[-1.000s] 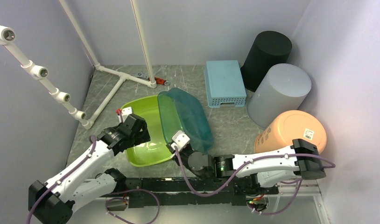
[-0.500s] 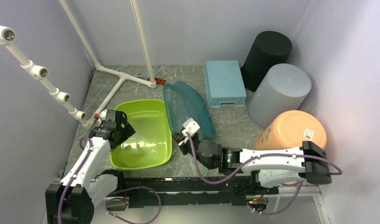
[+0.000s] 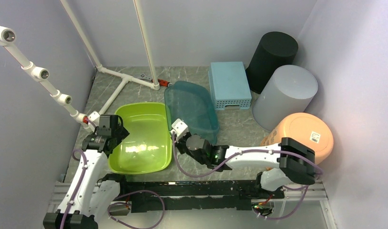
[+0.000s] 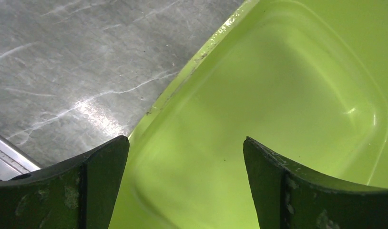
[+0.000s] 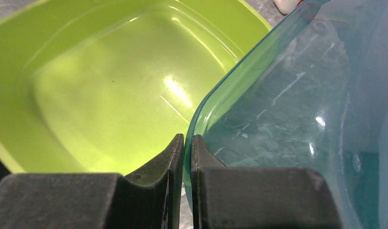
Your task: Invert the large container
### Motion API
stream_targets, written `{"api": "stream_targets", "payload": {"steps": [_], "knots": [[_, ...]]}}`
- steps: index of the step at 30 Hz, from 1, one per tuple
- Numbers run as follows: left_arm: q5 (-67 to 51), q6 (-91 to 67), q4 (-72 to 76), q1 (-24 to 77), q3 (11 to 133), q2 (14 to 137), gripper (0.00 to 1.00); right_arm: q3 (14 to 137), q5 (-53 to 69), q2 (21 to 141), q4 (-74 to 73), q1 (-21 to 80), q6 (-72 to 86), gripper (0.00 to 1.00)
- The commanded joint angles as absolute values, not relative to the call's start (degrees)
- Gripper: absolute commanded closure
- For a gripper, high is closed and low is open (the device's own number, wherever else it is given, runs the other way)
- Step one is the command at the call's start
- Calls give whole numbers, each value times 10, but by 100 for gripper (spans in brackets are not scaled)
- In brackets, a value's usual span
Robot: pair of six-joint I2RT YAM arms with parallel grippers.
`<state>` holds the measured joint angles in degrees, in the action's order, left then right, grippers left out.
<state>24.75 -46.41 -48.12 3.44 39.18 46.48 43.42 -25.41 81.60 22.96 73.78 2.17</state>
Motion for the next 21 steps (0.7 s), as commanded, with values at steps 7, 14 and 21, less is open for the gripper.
{"api": "stream_targets", "payload": {"steps": [7,14,21], "knots": [[261,-464,-503,32,422,427,5,512,-237,898,319,693,21,100],[261,-462,-502,32,413,412,5,548,-220,963,342,671,8,100],[266,-467,-504,32,409,403,5,549,-101,967,327,635,-27,100]]}}
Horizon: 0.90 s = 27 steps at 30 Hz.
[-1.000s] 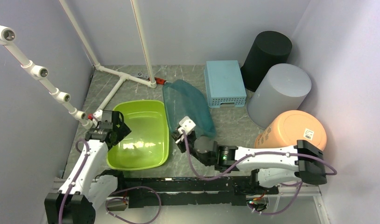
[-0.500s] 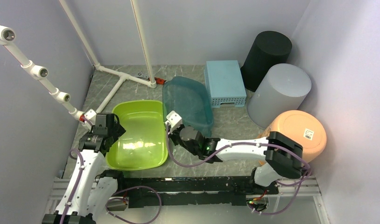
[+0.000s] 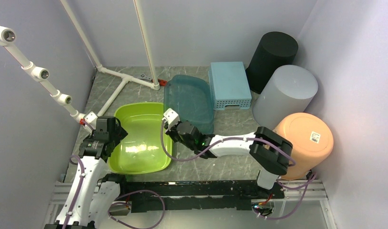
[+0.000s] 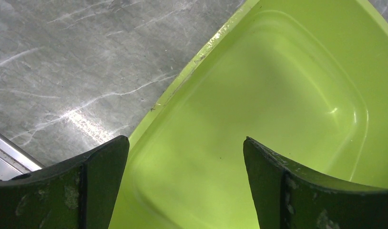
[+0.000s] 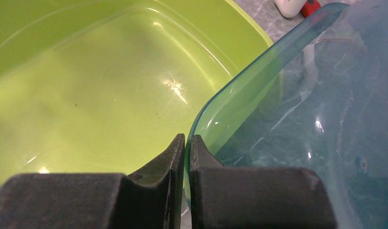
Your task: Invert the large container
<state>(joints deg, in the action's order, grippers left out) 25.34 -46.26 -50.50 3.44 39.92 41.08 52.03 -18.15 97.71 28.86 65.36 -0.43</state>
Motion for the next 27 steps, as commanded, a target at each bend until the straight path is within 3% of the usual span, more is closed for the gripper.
{"api": "stream_targets", "payload": {"steps": [1,17,27], "knots": [[267,-467,-504,32,408,402,5,548,-89,967,324,630,-29,100],[252,-467,-486,32,393,400,5,597,-152,1031,309,577,-12,100],[256,-472,-493,32,392,393,5,650,-84,1090,291,540,-63,100]]}}
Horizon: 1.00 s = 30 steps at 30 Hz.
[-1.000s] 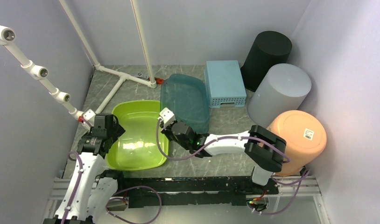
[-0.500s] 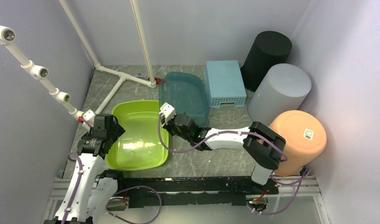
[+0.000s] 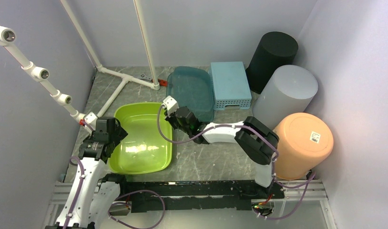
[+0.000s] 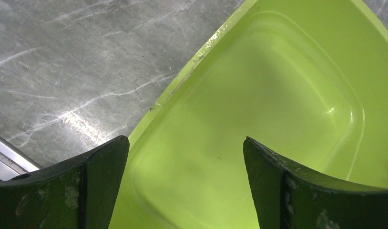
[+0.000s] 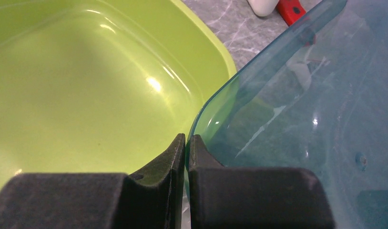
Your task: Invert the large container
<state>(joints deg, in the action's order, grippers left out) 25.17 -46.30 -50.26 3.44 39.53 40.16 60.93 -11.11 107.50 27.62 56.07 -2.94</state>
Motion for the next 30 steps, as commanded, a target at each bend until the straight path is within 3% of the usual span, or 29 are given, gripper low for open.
{"api": "stream_targets", "payload": {"steps": [1,6,15,19,30], "knots": [[257,-473,-494,32,391,392,5,653,-75,1093,290,536,-72,100],[261,-471,-491,32,391,385,5,666,-24,1105,272,508,-96,99],[258,-471,-485,32,388,391,5,716,42,1130,182,473,-67,75],[260,-468,-488,32,393,391,5,727,16,1130,177,468,-45,64],[261,-465,-504,32,402,372,5,706,-13,1035,111,463,77,63]]}}
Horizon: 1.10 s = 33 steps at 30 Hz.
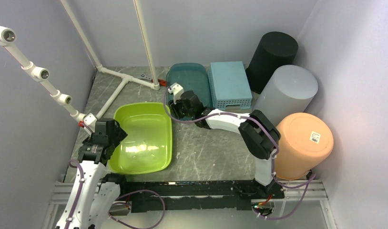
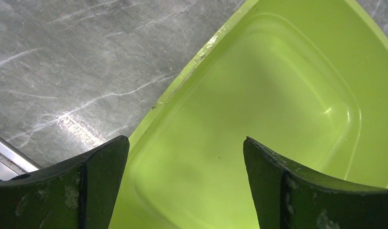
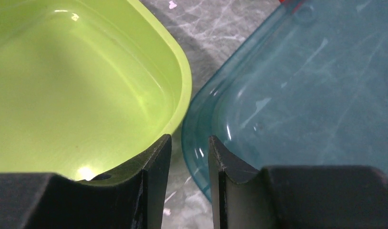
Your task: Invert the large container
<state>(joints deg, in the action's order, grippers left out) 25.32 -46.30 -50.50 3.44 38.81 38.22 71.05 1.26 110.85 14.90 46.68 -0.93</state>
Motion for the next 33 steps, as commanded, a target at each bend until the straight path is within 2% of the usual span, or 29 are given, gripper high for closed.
{"api": "stream_targets", "payload": {"steps": [1,6,11,16,24,29,33], "knots": [[260,-466,-504,32,402,371,5,695,-18,1019,111,463,100,63],[249,-464,-505,32,408,375,5,633,-35,976,107,466,236,63],[242,-456,-504,32,417,382,5,631,12,1026,106,472,296,67],[242,-449,-505,32,423,383,5,704,-12,1099,64,476,320,70],[246,-437,-508,32,428,386,5,828,-105,1177,3,463,297,69],[247,-426,-511,31,434,383,5,866,-67,1207,-17,440,279,68],[245,-415,-508,32,439,380,5,804,4,1174,34,440,292,67]]}}
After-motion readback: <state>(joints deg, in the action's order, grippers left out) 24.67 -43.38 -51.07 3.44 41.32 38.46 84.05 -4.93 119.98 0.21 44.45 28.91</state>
